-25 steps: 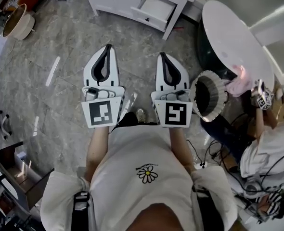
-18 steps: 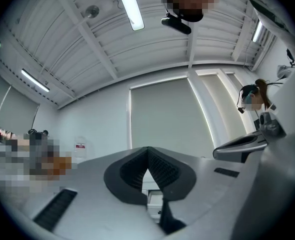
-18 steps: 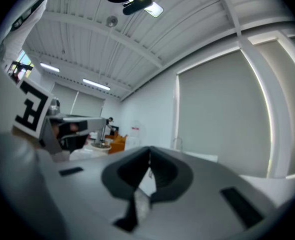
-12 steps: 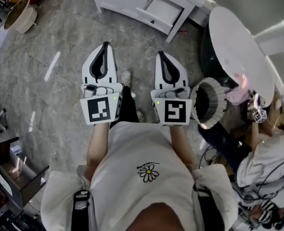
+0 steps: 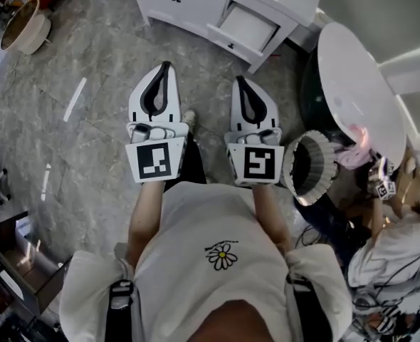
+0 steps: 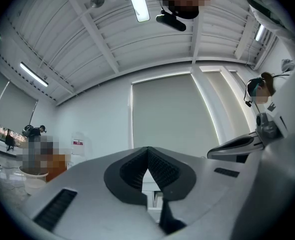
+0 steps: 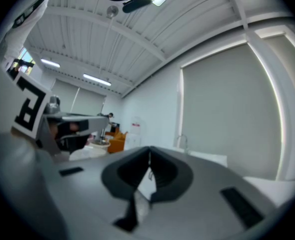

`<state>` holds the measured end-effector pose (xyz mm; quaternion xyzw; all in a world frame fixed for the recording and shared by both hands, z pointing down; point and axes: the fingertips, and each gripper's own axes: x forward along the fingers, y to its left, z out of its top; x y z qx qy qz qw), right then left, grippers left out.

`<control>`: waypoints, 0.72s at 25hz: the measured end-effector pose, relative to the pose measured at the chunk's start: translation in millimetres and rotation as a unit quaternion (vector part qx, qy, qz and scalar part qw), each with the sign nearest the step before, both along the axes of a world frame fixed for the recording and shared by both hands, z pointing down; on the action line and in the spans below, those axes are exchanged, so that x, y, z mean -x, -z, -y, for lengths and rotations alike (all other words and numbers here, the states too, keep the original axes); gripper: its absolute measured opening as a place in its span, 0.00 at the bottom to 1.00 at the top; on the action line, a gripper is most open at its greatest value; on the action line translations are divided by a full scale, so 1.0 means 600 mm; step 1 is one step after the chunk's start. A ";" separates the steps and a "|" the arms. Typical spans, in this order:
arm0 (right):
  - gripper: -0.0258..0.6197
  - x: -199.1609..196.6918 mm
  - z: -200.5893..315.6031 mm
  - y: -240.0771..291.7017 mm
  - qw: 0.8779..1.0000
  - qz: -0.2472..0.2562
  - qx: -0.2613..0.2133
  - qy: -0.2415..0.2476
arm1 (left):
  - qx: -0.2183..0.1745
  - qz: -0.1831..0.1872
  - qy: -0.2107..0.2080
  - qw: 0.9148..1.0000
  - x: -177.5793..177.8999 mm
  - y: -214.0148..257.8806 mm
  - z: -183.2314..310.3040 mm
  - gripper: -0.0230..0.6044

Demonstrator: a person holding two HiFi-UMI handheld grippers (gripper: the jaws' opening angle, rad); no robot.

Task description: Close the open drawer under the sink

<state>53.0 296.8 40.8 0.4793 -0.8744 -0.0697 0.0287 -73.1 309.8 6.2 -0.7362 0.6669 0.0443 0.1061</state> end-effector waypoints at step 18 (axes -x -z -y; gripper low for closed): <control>0.09 0.116 0.373 -0.036 0.997 -0.012 0.054 -0.046 | 0.044 -0.014 -0.038 0.998 0.125 -0.033 0.388 0.07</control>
